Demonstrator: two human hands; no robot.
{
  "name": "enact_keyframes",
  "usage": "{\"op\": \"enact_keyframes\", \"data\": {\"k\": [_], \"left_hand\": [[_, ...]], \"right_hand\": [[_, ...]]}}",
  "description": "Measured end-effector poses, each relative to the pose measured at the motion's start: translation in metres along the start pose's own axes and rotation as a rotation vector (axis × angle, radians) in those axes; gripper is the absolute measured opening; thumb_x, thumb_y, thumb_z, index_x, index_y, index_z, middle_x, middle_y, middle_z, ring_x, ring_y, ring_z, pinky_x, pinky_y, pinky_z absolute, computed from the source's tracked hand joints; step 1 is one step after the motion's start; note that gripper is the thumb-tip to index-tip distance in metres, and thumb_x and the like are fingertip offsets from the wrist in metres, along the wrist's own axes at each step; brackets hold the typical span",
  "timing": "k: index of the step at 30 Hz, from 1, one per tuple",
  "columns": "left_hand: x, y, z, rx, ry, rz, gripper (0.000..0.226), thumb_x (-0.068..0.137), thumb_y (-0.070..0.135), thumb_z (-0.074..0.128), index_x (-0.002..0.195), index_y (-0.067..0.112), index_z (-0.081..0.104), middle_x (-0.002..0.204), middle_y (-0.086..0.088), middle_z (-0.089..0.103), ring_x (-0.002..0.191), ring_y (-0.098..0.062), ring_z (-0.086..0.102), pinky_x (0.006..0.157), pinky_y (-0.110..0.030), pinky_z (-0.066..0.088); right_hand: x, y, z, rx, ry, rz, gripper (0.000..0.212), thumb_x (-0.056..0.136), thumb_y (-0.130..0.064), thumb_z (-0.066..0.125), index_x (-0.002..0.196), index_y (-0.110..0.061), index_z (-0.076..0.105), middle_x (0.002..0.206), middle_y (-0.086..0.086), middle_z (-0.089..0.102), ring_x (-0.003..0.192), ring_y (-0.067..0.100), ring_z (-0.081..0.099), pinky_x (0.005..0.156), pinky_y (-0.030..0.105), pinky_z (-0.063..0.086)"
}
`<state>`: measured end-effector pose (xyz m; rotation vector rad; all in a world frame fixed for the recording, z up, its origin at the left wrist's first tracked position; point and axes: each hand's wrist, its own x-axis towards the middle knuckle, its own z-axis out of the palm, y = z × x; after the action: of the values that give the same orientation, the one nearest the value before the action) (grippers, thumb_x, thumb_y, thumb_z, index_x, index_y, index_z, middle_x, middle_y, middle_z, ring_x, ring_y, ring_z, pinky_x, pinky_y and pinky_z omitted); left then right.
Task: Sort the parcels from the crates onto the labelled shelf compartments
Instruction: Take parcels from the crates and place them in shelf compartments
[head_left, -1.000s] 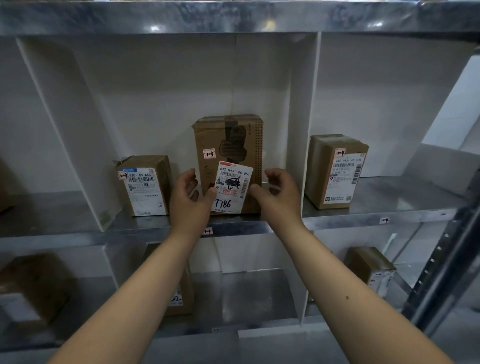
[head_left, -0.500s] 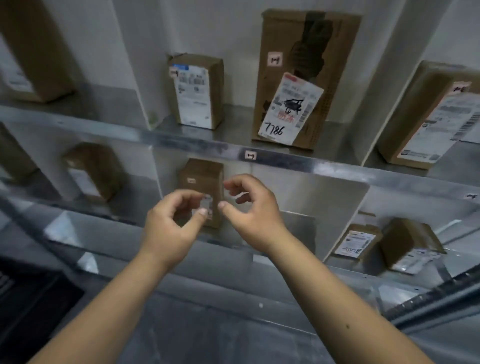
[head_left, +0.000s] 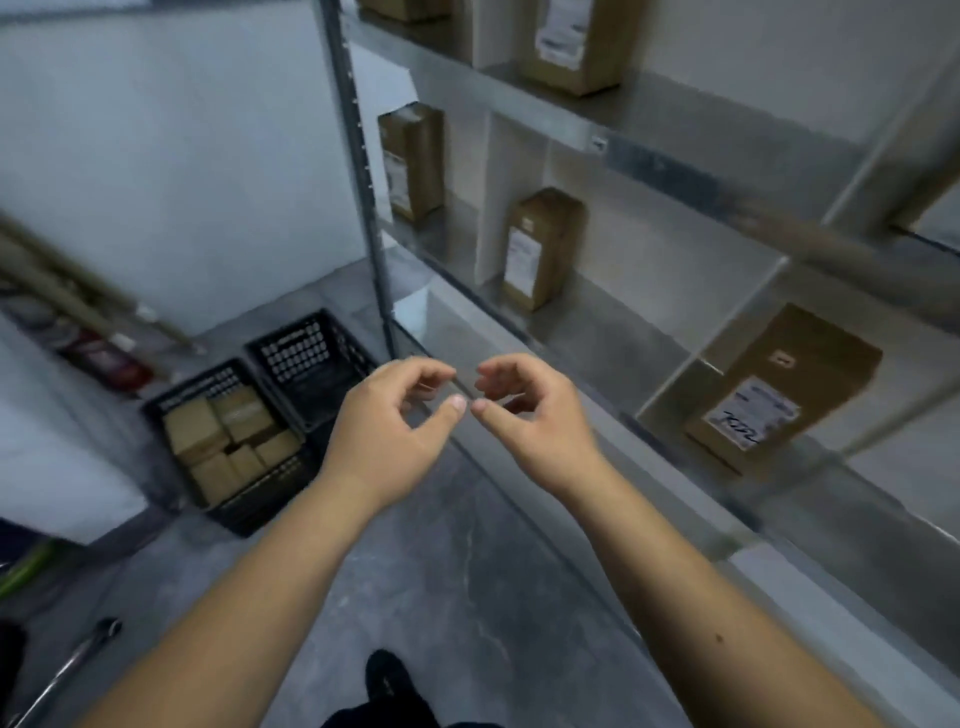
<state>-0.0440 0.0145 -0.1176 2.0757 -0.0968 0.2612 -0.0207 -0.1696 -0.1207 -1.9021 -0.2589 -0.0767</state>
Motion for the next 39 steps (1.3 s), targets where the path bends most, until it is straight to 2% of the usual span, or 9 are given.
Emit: {"op": "enact_keyframes", "data": {"k": [4,7,10,15,20,25,29,33,39], "left_hand": [[0.013,-0.059,-0.075,0.013,0.110,-0.130,0.018,0.082,0.047,0.068,0.100,0.046,0.069,0.102,0.015,0.072,0.095,-0.004,0.069,0.087,-0.040,0.061],[0.013,-0.099,-0.121,0.052,0.153,-0.214,0.016,0.087,0.039,0.073,0.103,0.039,0.071,0.103,0.014,0.071,0.095,-0.004,0.068,0.089,-0.040,0.060],[0.012,-0.127,-0.161,0.074,0.218,-0.284,0.026,0.084,0.045,0.067,0.106,0.033,0.073,0.103,0.013,0.072,0.097,-0.005,0.069,0.090,-0.039,0.059],[0.011,-0.165,-0.214,0.072,0.346,-0.393,0.020,0.088,0.039,0.071,0.106,0.032,0.074,0.104,0.016,0.073,0.098,-0.005,0.068,0.092,-0.038,0.057],[0.029,-0.198,-0.248,0.051,0.448,-0.498,0.017,0.093,0.025,0.074,0.110,0.029,0.073,0.105,0.015,0.073,0.099,-0.004,0.068,0.094,-0.034,0.056],[0.071,-0.243,-0.281,0.044,0.532,-0.575,0.016,0.094,0.026,0.074,0.106,0.037,0.070,0.103,0.015,0.073,0.097,-0.004,0.068,0.092,-0.036,0.057],[0.114,-0.281,-0.301,0.079,0.599,-0.659,0.013,0.095,0.029,0.073,0.105,0.037,0.070,0.101,0.017,0.072,0.094,-0.002,0.067,0.088,-0.029,0.055],[0.153,-0.319,-0.313,0.089,0.646,-0.754,0.012,0.095,0.027,0.073,0.106,0.027,0.072,0.101,0.014,0.073,0.091,-0.002,0.067,0.086,-0.025,0.053],[0.185,-0.365,-0.331,0.006,0.685,-0.851,0.008,0.094,0.026,0.075,0.100,0.031,0.073,0.092,0.011,0.072,0.086,-0.006,0.066,0.080,-0.025,0.053]], "right_hand": [[0.043,-0.006,0.092,0.051,-0.092,0.013,0.023,0.079,-0.029,0.075,0.099,-0.037,0.067,0.098,-0.012,0.075,0.093,0.007,0.070,0.090,0.045,0.057],[0.068,-0.009,0.154,0.124,-0.158,0.037,0.021,0.077,-0.029,0.076,0.096,-0.037,0.068,0.096,-0.014,0.074,0.092,0.005,0.069,0.086,0.037,0.056],[0.091,-0.015,0.206,0.154,-0.245,0.032,0.023,0.078,-0.023,0.077,0.097,-0.033,0.069,0.097,-0.009,0.074,0.091,0.007,0.068,0.081,0.026,0.051],[0.126,-0.021,0.277,0.212,-0.386,0.035,0.024,0.081,-0.015,0.078,0.098,-0.029,0.070,0.100,0.004,0.074,0.089,0.012,0.067,0.083,0.032,0.057],[0.168,-0.019,0.331,0.274,-0.487,0.097,0.023,0.082,-0.010,0.078,0.100,-0.023,0.071,0.104,0.011,0.073,0.094,0.016,0.067,0.090,0.039,0.058],[0.233,-0.004,0.384,0.286,-0.549,0.139,0.024,0.076,-0.021,0.075,0.100,-0.021,0.071,0.103,0.011,0.073,0.094,0.016,0.066,0.094,0.042,0.057],[0.296,0.014,0.427,0.273,-0.645,0.134,0.022,0.079,-0.019,0.077,0.100,-0.024,0.071,0.101,0.005,0.072,0.094,0.014,0.066,0.093,0.038,0.057],[0.356,0.032,0.457,0.215,-0.715,0.192,0.024,0.088,-0.004,0.078,0.100,-0.023,0.070,0.100,0.003,0.070,0.092,0.012,0.065,0.090,0.029,0.055],[0.412,0.047,0.496,0.176,-0.744,0.316,0.020,0.091,-0.006,0.074,0.106,-0.019,0.071,0.101,0.003,0.070,0.090,0.009,0.065,0.079,0.021,0.051]]}}
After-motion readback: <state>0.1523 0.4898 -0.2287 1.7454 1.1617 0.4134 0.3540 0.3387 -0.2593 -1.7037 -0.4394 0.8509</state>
